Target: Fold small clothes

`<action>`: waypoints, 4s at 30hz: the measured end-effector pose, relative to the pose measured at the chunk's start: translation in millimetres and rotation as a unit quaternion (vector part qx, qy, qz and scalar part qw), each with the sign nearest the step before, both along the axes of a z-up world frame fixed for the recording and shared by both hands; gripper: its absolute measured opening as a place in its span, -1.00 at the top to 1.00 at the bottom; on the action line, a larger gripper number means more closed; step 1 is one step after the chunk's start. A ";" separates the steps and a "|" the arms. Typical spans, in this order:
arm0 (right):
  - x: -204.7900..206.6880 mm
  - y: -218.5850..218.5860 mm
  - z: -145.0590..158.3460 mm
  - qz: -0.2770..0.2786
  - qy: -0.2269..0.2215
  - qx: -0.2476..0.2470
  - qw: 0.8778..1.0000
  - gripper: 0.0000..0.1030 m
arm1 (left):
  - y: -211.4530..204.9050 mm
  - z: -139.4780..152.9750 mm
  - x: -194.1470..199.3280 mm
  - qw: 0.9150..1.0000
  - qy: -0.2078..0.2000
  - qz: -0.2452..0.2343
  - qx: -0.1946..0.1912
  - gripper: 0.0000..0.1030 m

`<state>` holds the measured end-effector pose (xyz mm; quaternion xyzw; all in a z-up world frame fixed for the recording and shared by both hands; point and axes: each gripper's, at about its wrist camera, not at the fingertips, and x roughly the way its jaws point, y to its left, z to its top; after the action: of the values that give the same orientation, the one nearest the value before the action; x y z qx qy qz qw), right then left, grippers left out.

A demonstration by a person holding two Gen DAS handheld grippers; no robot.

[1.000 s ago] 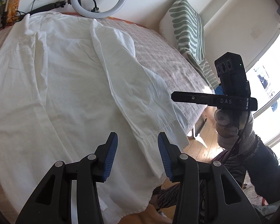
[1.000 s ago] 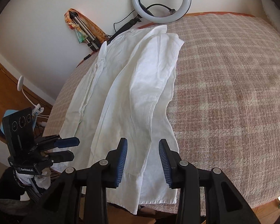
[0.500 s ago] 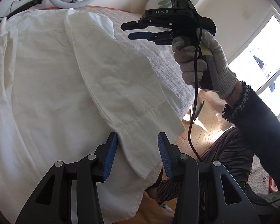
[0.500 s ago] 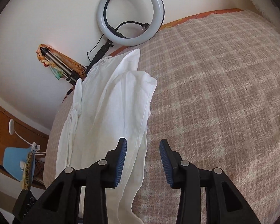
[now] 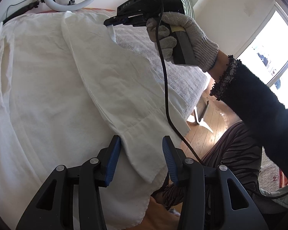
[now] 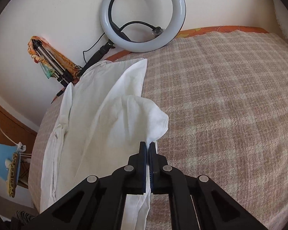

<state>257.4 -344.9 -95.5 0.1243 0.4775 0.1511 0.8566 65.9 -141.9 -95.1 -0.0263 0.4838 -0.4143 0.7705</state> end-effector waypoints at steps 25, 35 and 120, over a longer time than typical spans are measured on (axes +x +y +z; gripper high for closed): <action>-169.9 -74.5 -2.2 0.002 0.033 0.087 0.996 0.29 | -25.3 25.7 -15.3 0.997 -0.075 0.010 0.013 0.16; -195.0 -56.9 -33.3 0.046 0.070 0.090 0.992 0.32 | -61.2 14.8 -27.4 0.994 -0.103 -0.001 0.035 -0.01; -20.9 223.1 41.0 0.193 -0.009 -0.101 0.976 1.00 | 53.0 -0.2 -42.9 0.946 -0.081 0.283 -0.135 0.94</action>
<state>236.5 -121.9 -54.5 -0.0587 0.4977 0.2657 0.8235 23.0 -88.9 -95.3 -0.2320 0.3323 -0.2414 0.8818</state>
